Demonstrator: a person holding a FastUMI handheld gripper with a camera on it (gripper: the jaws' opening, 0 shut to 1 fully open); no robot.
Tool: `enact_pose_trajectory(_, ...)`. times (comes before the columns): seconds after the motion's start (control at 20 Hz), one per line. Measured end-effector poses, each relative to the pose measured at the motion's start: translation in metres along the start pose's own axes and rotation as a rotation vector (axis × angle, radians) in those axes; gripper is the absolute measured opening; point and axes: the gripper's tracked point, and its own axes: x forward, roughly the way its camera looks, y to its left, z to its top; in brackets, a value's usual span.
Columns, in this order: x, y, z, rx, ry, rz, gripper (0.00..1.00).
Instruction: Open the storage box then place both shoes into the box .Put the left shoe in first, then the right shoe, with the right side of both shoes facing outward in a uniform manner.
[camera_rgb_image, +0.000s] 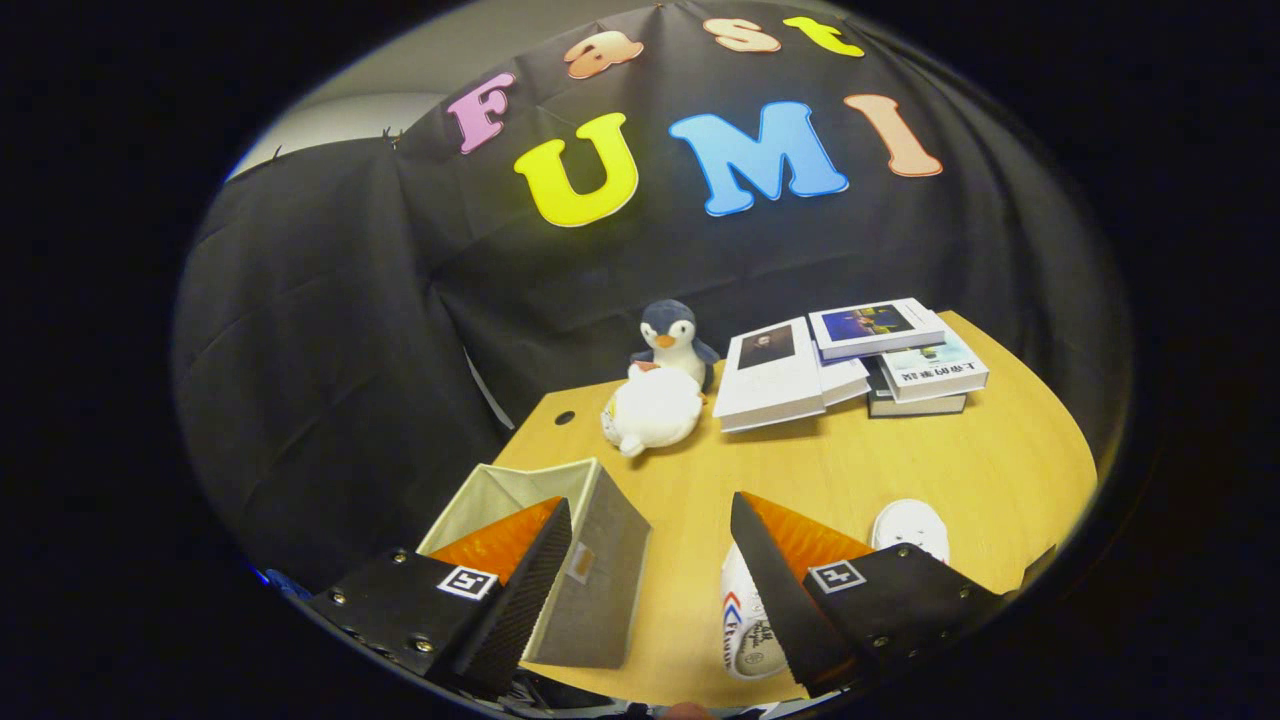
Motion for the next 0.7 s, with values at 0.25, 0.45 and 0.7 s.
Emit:
enact_pose_trajectory(0.25,0.011,-0.048,-0.037,-0.058,0.062,-0.102,0.97)
enact_pose_trajectory(0.45,0.026,-0.080,-0.080,-0.091,0.172,-0.156,0.98)
enact_pose_trajectory(0.7,0.035,-0.107,-0.122,-0.061,0.286,-0.180,0.98)
